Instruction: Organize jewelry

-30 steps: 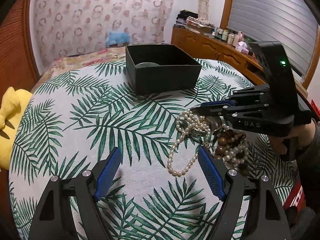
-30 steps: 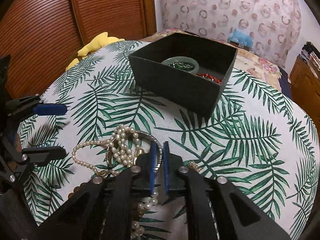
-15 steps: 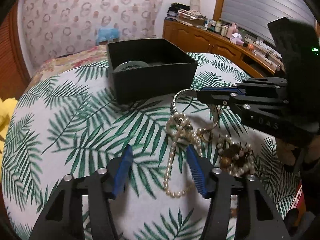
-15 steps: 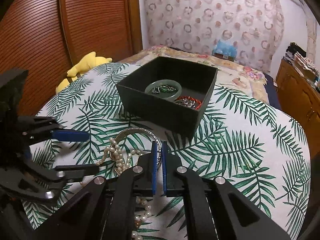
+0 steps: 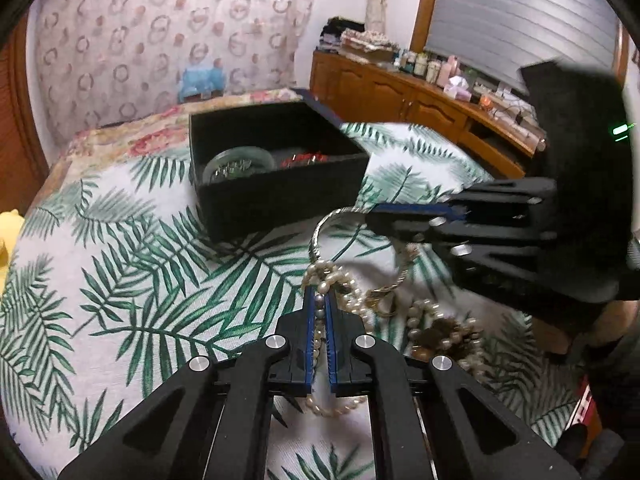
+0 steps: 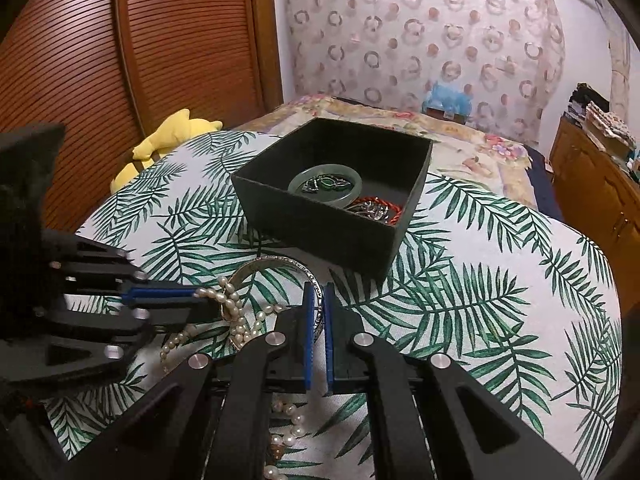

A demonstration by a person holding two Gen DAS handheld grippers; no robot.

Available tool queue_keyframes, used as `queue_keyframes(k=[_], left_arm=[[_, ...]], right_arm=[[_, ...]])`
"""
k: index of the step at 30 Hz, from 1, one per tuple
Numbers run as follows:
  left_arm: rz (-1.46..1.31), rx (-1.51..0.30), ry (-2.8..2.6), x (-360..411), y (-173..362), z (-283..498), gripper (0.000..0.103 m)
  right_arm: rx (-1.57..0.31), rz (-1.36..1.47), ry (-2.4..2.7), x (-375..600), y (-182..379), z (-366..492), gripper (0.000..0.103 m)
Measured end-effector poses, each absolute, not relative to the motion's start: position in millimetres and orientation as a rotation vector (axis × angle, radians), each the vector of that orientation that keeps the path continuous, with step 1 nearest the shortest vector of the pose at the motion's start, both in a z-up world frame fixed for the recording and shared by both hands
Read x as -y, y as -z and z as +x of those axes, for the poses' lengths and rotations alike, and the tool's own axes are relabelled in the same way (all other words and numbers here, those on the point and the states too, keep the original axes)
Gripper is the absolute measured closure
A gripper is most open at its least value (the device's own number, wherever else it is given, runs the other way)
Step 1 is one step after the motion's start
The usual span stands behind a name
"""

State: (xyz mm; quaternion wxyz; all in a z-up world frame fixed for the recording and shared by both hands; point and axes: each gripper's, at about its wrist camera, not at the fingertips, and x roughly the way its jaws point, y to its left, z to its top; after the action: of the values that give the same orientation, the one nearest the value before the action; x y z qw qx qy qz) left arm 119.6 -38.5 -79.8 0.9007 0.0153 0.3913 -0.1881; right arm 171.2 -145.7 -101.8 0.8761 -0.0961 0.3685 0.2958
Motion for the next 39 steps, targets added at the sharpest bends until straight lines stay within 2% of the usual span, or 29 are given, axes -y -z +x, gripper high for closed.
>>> queue_keyframes(k=[8,21,39], left_arm=[[0.034,-0.749,0.426,40,47,103,0.099],[0.018,-0.760,0.445,36,54,95,0.099],[-0.023,-0.629,0.419,10,-5,81,0.099]], right_arm=[[-0.754,-0.197,-0.562,147,98,176,0.098],[-0.742,-0.219,-0.486,146,101,188,0.098],[-0.720,-0.258,-0.413,164,94,184,0.098]])
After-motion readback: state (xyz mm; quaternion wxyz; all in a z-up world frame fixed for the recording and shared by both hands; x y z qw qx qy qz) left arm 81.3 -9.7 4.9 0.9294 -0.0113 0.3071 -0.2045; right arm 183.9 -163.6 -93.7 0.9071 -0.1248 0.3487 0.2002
